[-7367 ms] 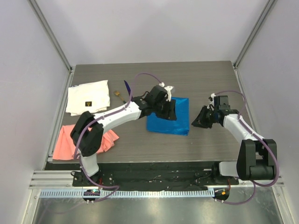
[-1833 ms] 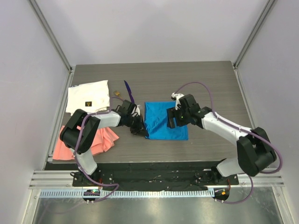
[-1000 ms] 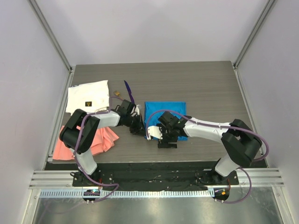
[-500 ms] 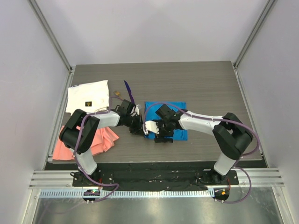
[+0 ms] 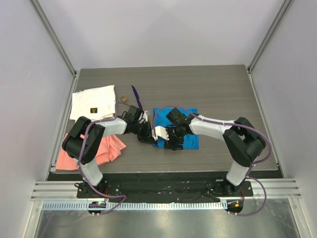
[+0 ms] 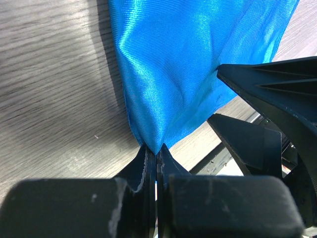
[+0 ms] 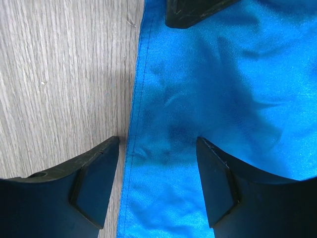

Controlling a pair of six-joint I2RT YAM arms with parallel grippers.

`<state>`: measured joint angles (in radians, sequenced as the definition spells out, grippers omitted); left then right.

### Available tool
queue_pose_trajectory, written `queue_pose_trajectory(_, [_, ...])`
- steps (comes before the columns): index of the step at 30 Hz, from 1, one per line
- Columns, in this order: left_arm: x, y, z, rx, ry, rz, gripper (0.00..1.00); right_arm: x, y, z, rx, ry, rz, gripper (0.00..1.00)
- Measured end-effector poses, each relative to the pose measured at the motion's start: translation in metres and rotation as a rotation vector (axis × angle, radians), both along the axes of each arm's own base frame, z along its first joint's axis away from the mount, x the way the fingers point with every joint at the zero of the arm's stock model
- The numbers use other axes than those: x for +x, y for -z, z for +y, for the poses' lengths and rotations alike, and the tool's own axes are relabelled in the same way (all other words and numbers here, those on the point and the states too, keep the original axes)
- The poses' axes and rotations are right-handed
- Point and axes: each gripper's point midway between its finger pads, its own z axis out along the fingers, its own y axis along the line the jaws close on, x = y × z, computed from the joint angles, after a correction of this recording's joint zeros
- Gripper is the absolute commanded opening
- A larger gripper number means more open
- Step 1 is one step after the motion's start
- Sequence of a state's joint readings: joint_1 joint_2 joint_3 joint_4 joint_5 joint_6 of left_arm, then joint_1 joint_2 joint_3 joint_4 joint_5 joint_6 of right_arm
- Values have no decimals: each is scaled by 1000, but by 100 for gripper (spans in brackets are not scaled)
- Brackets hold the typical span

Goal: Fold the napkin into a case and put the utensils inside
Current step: Pick up the lower triangle-folded napkin from the center of the board.

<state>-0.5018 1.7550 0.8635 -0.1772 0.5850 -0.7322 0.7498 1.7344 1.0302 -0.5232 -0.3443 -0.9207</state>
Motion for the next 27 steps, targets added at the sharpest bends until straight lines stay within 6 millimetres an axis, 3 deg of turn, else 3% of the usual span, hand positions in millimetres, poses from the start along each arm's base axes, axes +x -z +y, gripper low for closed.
queue_pose_trajectory(5, [0, 0, 0, -1, -1, 0, 0, 0, 0, 0, 5, 9, 8, 72])
queue_pose_trajectory(9, [-1, -1, 1, -1, -1, -1, 0, 4, -3, 0, 45, 88, 6, 86])
queue_pose_trajectory(13, [-5, 1, 3, 2, -2, 6, 0, 2, -14, -14, 105, 263, 23, 100])
queue_pose_trajectory(19, [-8, 3, 4, 4, -12, 22, 0, 22, -74, -34, 306, 672, 37, 100])
queue_pose_trajectory(21, [-8, 3, 4, 3, -14, 23, 0, 29, -85, -41, 363, 839, 84, 99])
queue_pose_trajectory(23, [-8, 3, 4, 3, -15, 24, 0, 31, -86, -50, 409, 1013, 170, 92])
queue_pose_trajectory(24, [-8, 3, 4, 3, -15, 23, 0, 30, -82, -56, 418, 1110, 229, 82])
queue_pose_trajectory(27, [-8, 3, 4, 2, -15, 24, 0, 21, -59, -78, 381, 1361, 356, 73])
